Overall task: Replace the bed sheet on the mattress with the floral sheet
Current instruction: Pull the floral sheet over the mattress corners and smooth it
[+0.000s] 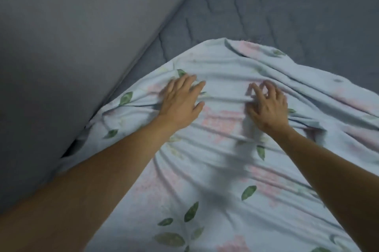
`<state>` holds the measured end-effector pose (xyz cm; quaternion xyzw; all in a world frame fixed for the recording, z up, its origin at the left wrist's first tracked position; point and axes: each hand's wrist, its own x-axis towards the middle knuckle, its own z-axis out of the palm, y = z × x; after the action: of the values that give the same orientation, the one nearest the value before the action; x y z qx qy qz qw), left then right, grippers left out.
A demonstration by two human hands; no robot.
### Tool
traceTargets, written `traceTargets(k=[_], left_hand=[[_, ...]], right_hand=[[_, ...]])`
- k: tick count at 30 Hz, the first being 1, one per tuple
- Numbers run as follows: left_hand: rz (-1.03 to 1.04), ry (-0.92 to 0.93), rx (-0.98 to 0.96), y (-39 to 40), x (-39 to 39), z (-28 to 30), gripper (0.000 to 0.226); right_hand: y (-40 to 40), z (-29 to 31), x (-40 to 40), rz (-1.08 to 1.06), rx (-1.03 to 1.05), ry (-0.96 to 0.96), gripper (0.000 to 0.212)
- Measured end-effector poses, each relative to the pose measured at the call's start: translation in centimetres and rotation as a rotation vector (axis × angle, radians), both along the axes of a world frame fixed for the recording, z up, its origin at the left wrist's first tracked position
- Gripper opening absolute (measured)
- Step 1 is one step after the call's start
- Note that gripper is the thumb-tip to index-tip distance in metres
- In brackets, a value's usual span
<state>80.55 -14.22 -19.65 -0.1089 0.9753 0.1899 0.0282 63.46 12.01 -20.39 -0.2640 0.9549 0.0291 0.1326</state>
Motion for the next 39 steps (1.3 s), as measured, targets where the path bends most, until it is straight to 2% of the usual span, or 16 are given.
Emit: traceTargets(k=[4,7,10,12,15,26,32,39], left_hand=[[-0.122,-0.078,-0.028,1.0,-7.2,-2.7,0.068],[-0.136,-0.042,-0.109,0.6,-14.3,-4.8,0.075],[-0.146,0.012,-0.144,0.3,-21.8,-6.3,0.079],[-0.147,0.045,-0.197,0.1,-24.1,-7.4,0.08],[-0.147,0.072,-0.226,0.2,-24.3,-7.7,0.08],[-0.143,-0.122,-0.195,0.3,-25.8,-6.4,0.086],[-0.131,-0.179,-0.206,0.6,-25.8,-7.0,0.085],[-0.133,-0.171,-0.221,0.4,-25.8,-7.3,0.084]], right_hand=[[1.8,-1.8,-4.8,-0.077,-0.018,-0.082,0.097],[1.4,-3.1,-8.1,-0.067,-0.148,0.052,0.087],[1.4,-5.0,-10.4,-0.068,-0.17,0.177,0.074],[1.4,-6.4,-10.8,-0.071,-0.195,0.201,0.072],[1.7,-6.6,-11.1,-0.087,-0.194,0.192,0.072],[1.3,-5.6,-12.2,-0.122,-0.132,0.056,0.077],[1.4,-7.0,-12.1,-0.115,-0.071,0.021,0.076],[1.4,-6.8,-12.4,-0.112,-0.084,-0.008,0.078]])
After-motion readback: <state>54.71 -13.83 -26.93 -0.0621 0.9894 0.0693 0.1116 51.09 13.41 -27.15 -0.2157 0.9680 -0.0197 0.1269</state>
